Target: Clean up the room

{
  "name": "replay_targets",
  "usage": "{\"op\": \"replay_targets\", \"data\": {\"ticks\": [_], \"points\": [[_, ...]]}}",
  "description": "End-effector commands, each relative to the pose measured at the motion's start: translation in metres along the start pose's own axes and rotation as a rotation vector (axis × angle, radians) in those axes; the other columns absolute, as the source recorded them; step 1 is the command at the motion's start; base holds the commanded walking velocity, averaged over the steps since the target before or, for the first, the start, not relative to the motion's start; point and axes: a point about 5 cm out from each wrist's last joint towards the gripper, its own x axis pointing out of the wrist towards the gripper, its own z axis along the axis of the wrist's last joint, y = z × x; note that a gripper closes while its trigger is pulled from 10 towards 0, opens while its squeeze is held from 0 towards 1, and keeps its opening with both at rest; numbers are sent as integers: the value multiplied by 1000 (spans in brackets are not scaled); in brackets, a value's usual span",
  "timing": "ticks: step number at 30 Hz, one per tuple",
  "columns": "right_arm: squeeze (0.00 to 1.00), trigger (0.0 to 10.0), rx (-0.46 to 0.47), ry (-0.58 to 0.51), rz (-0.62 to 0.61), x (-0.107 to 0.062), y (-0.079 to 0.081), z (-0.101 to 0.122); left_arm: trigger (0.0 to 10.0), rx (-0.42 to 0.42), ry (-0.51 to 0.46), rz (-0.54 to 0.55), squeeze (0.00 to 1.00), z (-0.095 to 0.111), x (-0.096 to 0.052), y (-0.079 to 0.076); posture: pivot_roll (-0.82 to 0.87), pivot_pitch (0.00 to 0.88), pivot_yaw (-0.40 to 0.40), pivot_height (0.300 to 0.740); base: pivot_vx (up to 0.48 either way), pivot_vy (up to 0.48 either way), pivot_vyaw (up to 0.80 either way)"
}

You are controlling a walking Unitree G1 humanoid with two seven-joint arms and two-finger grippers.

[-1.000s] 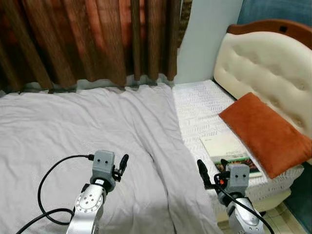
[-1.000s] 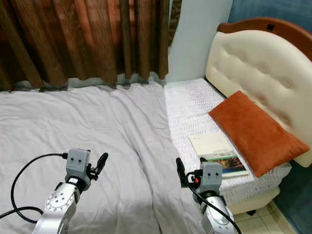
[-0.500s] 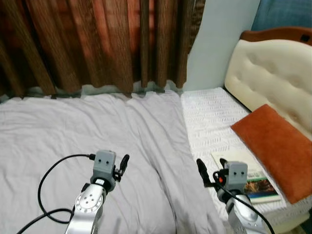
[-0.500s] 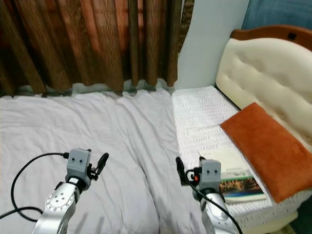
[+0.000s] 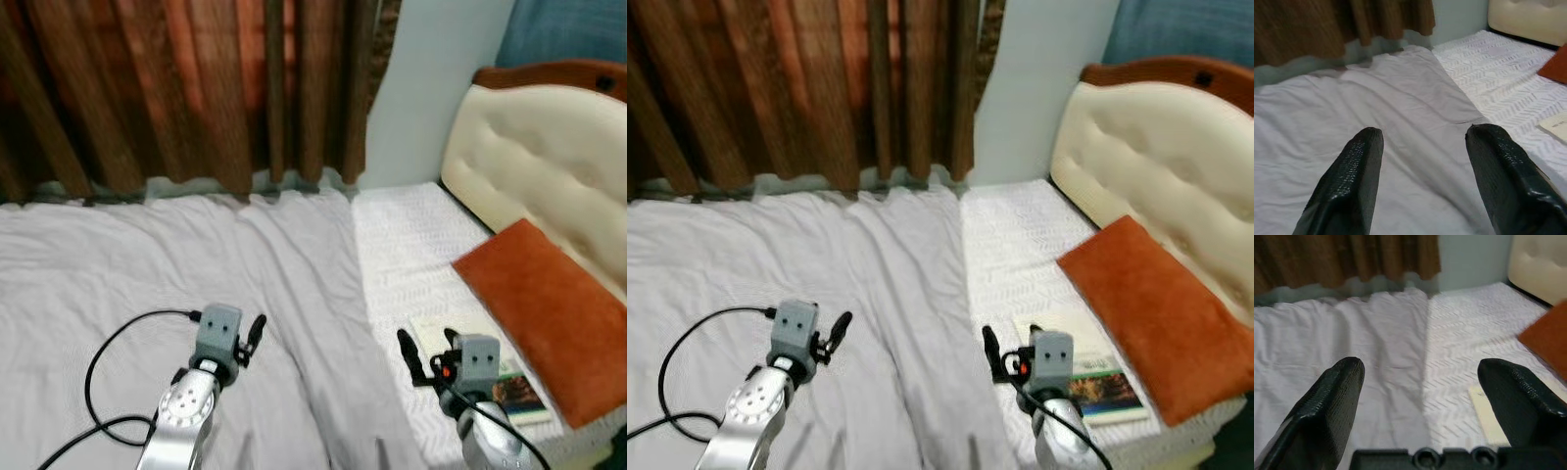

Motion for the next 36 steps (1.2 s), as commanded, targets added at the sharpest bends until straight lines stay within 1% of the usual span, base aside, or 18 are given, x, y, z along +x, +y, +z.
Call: {"op": "replay_targets", "data": {"ticks": [1,3,4,7,8,9,10,11,12,14,15,17,20,23,25,26,31,36], "points": [[0,10000,-14,13,7,4,-3,4,10000,0,14,-2,0,0,3,-3,-29,41,-17,740,0,0,0],[0,10000,64,72,26,18,0,2,10000,28,25,11,0,0,3,4,-19,59,-16,740,0,0,0],[0,10000,64,72,26,18,0,2,10000,28,25,11,0,0,3,4,-19,59,-16,740,0,0,0],[0,10000,148,78,57,36,9,7,10000,83,12,-15,0,6,-7,10,28,165,-5,740,0,0,0],[0,10000,169,113,42,47,10,2,10000,81,19,-94,0,7,-13,6,71,250,0,740,0,0,0],[0,10000,169,113,42,47,10,2,10000,81,19,-94,0,7,-13,6,71,250,0,740,0,0,0],[0,10000,196,167,19,59,15,-4,10000,86,29,-193,0,12,-27,-1,115,336,7,740,0,0,0],[0,10000,196,167,19,59,15,-4,10000,86,29,-193,0,12,-27,-1,115,336,7,740,0,0,0],[0,10000,217,191,5,63,22,-5,10000,105,26,-229,0,24,-46,0,165,449,31,740,0,0,0],[0,10000,238,206,-5,66,24,-7,10000,110,36,-241,0,25,-50,1,165,449,31,740,0,0,0],[0,10000,254,212,-6,72,28,-4,10000,111,30,-250,0,36,-62,5,203,538,50,740,0,0,0],[0,10000,262,203,-5,78,31,1,10000,95,27,-235,0,43,-69,10,217,573,59,740,0,0,0],[0,10000,267,163,-9,88,36,14,10000,75,38,-179,0,47,-82,20,236,624,62,740,0,0,0],[0,10000,217,130,7,93,41,22,10000,66,50,-148,0,51,-96,22,244,635,59,740,0,0,0],[0,10000,209,122,1,95,42,23,10000,49,77,-157,0,55,-110,16,253,643,61,740,0,0,0],[0,10000,209,122,1,95,42,23,10000,49,77,-157,0,55,-110,16,253,643,61,740,0,0,0],[0,10000,27,70,-44,95,36,29,10000,13,125,-179,0,52,-127,5,251,647,60,740,0,0,0],[0,10000,48,88,-52,92,31,23,10000,-6,167,-186,0,51,-135,2,239,649,62,740,0,0,0]]}}
